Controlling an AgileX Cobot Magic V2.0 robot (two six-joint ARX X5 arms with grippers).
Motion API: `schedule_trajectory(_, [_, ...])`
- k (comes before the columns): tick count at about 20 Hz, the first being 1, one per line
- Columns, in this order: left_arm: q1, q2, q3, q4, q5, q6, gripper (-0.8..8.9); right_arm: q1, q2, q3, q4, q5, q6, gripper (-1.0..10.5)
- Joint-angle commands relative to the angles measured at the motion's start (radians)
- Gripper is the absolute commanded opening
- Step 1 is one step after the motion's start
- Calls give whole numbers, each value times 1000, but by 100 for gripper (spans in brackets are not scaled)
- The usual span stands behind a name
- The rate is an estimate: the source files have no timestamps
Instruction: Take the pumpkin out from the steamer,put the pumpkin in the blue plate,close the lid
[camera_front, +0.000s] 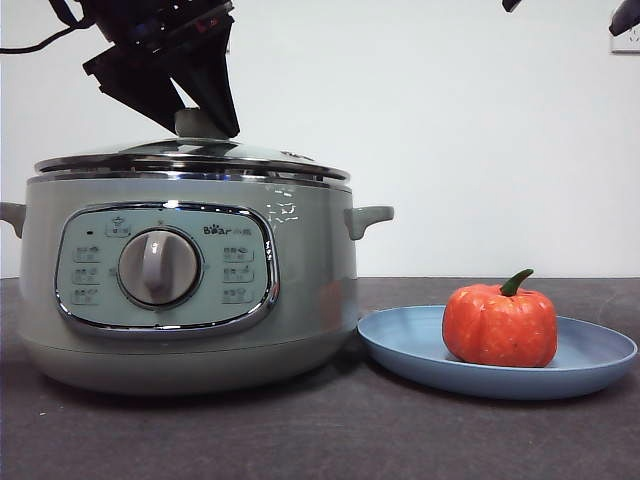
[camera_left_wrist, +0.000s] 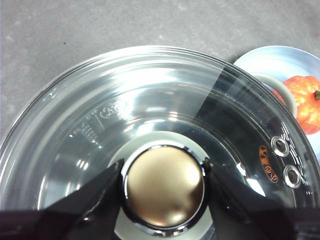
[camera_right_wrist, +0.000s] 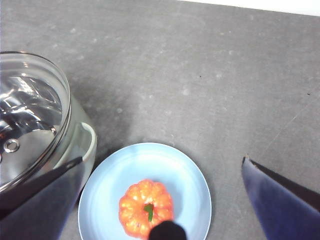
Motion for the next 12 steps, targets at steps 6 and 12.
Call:
schedule_trajectory(6, [-5,15,0,-83,11,15,-8,0,0,-7,-2,6,6,597])
schedule_trajectory(12, [-5,15,0,-69,2,15,225,0,0,-7,-3,6,6,597])
